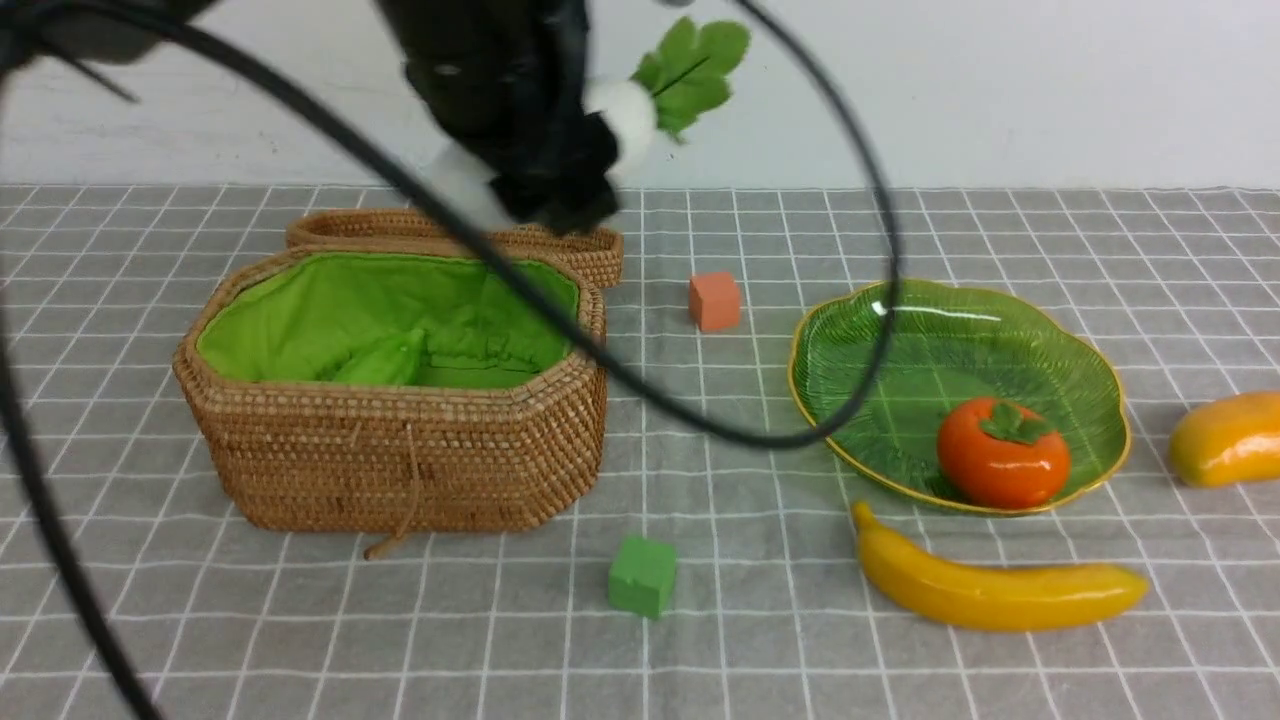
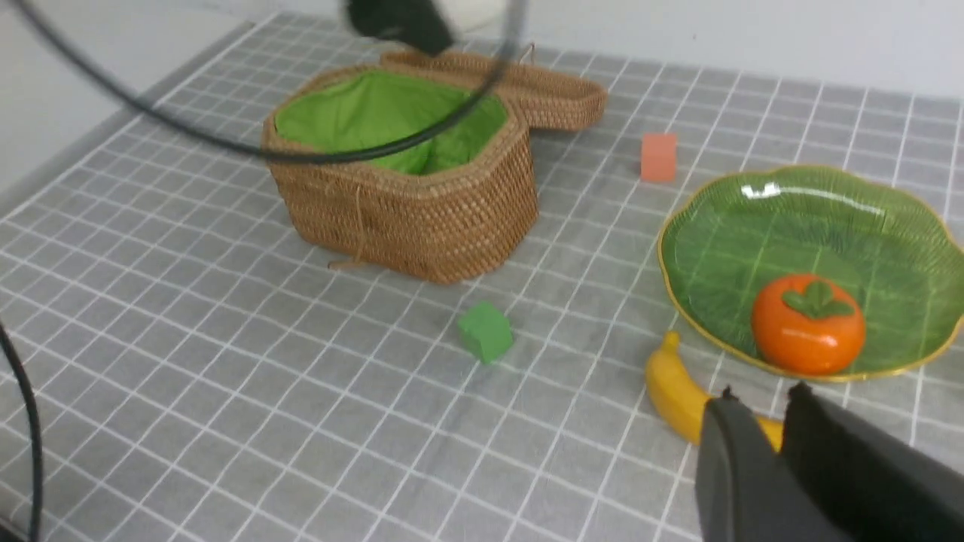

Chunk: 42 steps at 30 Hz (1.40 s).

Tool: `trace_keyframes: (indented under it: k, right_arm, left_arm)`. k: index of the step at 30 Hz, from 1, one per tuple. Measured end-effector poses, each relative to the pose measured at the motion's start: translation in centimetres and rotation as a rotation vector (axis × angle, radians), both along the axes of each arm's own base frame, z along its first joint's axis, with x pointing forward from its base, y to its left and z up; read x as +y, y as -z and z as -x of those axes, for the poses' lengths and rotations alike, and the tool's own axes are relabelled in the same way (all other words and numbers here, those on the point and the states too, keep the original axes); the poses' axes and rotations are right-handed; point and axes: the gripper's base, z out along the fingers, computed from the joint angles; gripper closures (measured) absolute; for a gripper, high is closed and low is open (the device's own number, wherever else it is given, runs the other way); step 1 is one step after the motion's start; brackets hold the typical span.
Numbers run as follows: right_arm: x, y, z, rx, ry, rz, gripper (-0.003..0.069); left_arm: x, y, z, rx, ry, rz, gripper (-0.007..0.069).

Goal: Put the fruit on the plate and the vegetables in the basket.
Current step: Take a daikon with your left arm and place it on the basket on the left, then use the right arm to grab a carrot and put it into the left basket

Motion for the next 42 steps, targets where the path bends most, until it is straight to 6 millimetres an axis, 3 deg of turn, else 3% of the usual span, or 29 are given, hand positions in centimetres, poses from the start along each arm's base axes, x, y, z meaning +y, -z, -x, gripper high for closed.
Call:
trace_keyframes:
  k: [1, 2, 3, 5, 10, 14, 18, 19, 21, 25, 26, 30, 31, 33, 34, 35, 36, 37, 40, 42]
  right_arm:
    - [0.0, -0.1, 0.0, -0.009, -0.001, 0.001, 0.0557]
    - [0.0, -0.2, -0.1, -0.021, 0.001, -0.006, 0.0557]
    - [0.0, -0.2, -0.1, -0.023, 0.001, -0.007, 0.0557]
    - [0.0, -0.3, -0.1, -0.032, 0.002, -0.012, 0.0557]
    - [0.0, -0.3, -0.1, -0.032, 0.002, -0.012, 0.0557]
    - [0.0, -0.3, -0.2, -0.03, 0.002, -0.011, 0.0557]
    - [0.5, -0.2, -1.1, 0.003, 0.002, 0.003, 0.0554]
    - [0.9, -0.1, -2.1, 0.04, 0.001, 0.021, 0.0553]
    - [1.4, 0.0, -3.1, 0.079, 0.0, 0.039, 0.0552]
    - [2.6, 0.6, -5.8, 0.156, -0.02, 0.117, 0.055]
    - [2.9, 0.8, -6.5, 0.172, -0.023, 0.131, 0.055]
    - [4.5, 2.0, -10.1, 0.26, -0.057, 0.228, 0.0543]
    - [4.5, 2.0, -10.1, 0.258, -0.059, 0.231, 0.0543]
    - [5.6, 3.1, -12.6, 0.322, -0.089, 0.299, 0.0539]
    - [5.8, 3.3, -13.0, 0.334, -0.091, 0.307, 0.0539]
    - [6.6, 4.4, -14.8, 0.386, -0.109, 0.348, 0.0536]
    - [7.1, 5.2, -16.0, 0.423, -0.125, 0.379, 0.0534]
    - [7.2, 5.4, -16.2, 0.428, -0.13, 0.387, 0.0533]
    - [8.4, 7.5, -18.8, 0.51, -0.169, 0.454, 0.0524]
    - [9.3, 9.6, -20.9, 0.58, -0.206, 0.515, 0.0501]
  left_arm:
    - [1.0, 0.5, 0.0, 0.009, 0.031, -0.039, 0.0165]
    - [2.5, 2.2, -0.7, 0.032, 0.088, -0.114, 0.0165]
    - [2.9, 2.4, -0.9, 0.027, 0.1, -0.127, 0.0165]
    - [4.7, 5.8, -2.6, 0.05, 0.156, -0.206, 0.0165]
    - [7.0, 9.7, -5.7, 0.039, 0.117, -0.255, 0.0165]
    - [7.4, 10.2, -6.3, 0.028, 0.054, -0.261, 0.016]
    - [7.6, 10.0, -6.3, 0.023, -0.037, -0.216, 0.0062]
    - [7.7, 9.8, -6.1, 0.026, -0.075, -0.195, 0.0001]
    - [7.8, 9.4, -5.8, 0.032, -0.111, -0.175, -0.0027]
    - [8.1, 7.8, -4.5, 0.047, -0.167, -0.127, -0.0029]
    - [8.2, 7.2, -3.9, 0.055, -0.196, -0.087, -0.0015]
    - [7.6, 2.7, 0.1, 0.068, -0.372, 0.205, 0.0202]
    - [7.6, 2.4, 0.3, 0.063, -0.371, 0.212, 0.0217]
    - [7.3, -0.7, 4.2, 0.02, -0.398, 0.347, 0.0442]
    - [7.5, -1.3, 4.8, 0.007, -0.395, 0.362, 0.0459]
    - [7.6, -2.7, 8.0, -0.016, -0.369, 0.426, 0.0601]
    - [7.9, -3.0, 10.1, -0.024, -0.353, 0.461, 0.0638]
    - [7.9, -2.8, 10.4, -0.016, -0.35, 0.463, 0.0638]
    - [8.7, -2.4, 14.8, -0.011, -0.319, 0.555, 0.0638]
    - [9.5, -0.3, 18.0, 0.016, -0.291, 0.621, 0.0638]
